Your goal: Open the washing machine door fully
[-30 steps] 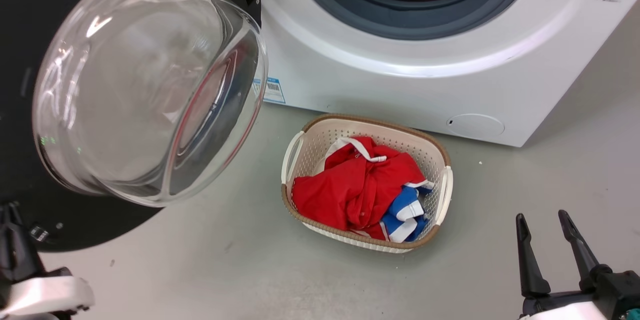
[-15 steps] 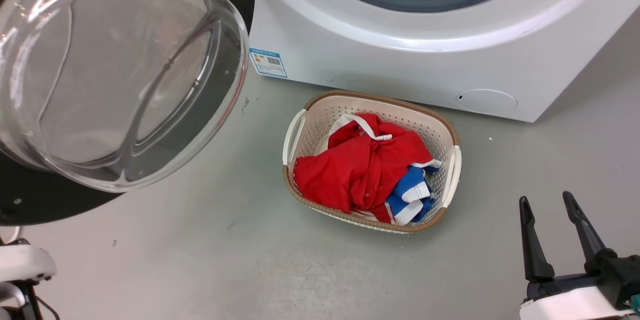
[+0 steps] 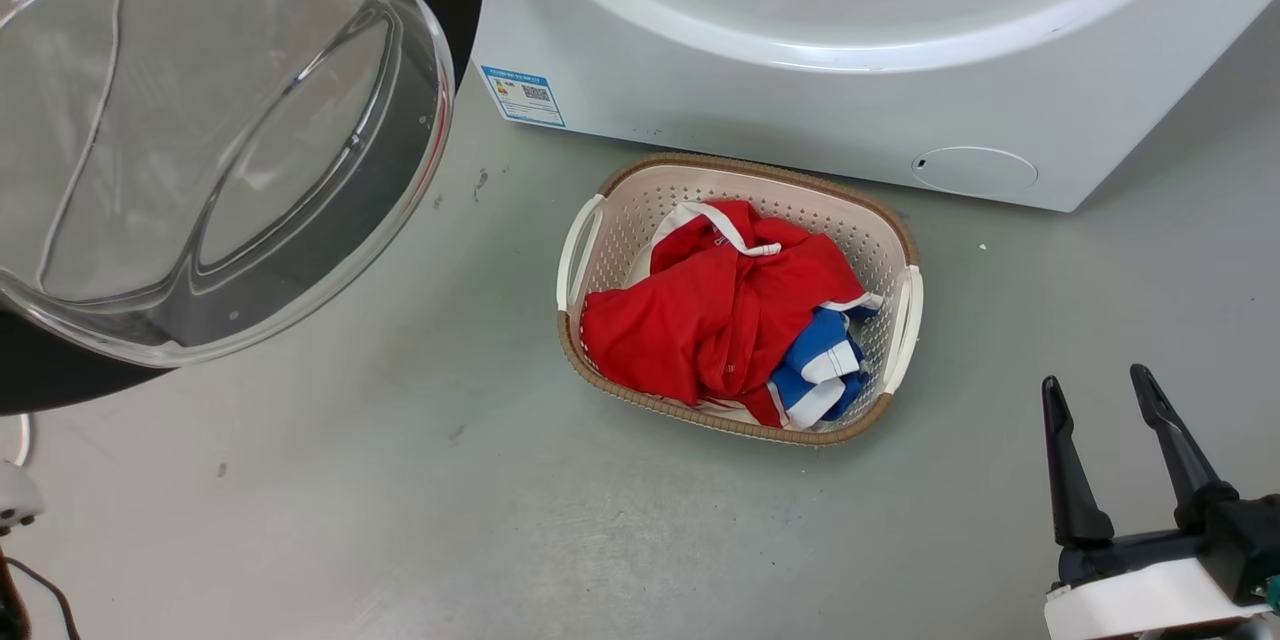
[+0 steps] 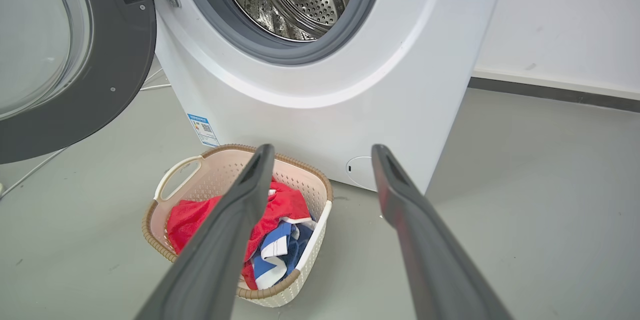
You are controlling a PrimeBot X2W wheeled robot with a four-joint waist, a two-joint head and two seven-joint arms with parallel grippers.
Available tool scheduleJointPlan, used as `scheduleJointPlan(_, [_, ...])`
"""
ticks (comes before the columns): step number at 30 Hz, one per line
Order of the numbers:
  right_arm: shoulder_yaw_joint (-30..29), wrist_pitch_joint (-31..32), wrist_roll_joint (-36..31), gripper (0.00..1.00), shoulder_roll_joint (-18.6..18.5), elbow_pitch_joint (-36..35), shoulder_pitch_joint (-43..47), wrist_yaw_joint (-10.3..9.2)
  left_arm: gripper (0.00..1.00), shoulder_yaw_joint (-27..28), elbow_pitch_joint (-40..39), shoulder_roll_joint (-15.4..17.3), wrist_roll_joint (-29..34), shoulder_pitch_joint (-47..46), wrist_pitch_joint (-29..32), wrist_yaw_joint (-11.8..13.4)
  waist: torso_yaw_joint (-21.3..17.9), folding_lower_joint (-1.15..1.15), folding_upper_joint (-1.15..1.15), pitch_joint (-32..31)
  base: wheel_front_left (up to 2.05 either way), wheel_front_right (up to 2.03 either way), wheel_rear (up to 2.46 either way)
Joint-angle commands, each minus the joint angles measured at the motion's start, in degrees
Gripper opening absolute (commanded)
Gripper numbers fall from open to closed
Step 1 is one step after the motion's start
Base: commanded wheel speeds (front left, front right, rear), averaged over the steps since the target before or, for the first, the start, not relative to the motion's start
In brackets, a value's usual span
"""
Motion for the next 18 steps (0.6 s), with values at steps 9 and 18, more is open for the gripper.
scheduleJointPlan(9, [0.74,-0.11,-0.3,1.0,0.04,0.7,-0.71,0.01,0.0,2.09,3.42,1.53,1.55,-2.39,-0.13,-1.73,-0.51,0.0,0.0,-1.04,0.0,0.0,0.0])
scheduleJointPlan(18, [0.85,-0.11,0.06,1.0,1.56,1.88,0.56,0.01,0.0,1.16,0.11,0.12,4.05,0.88,-0.14,-2.99,-0.99,0.0,0.0,-6.26,0.0,0.0,0.0])
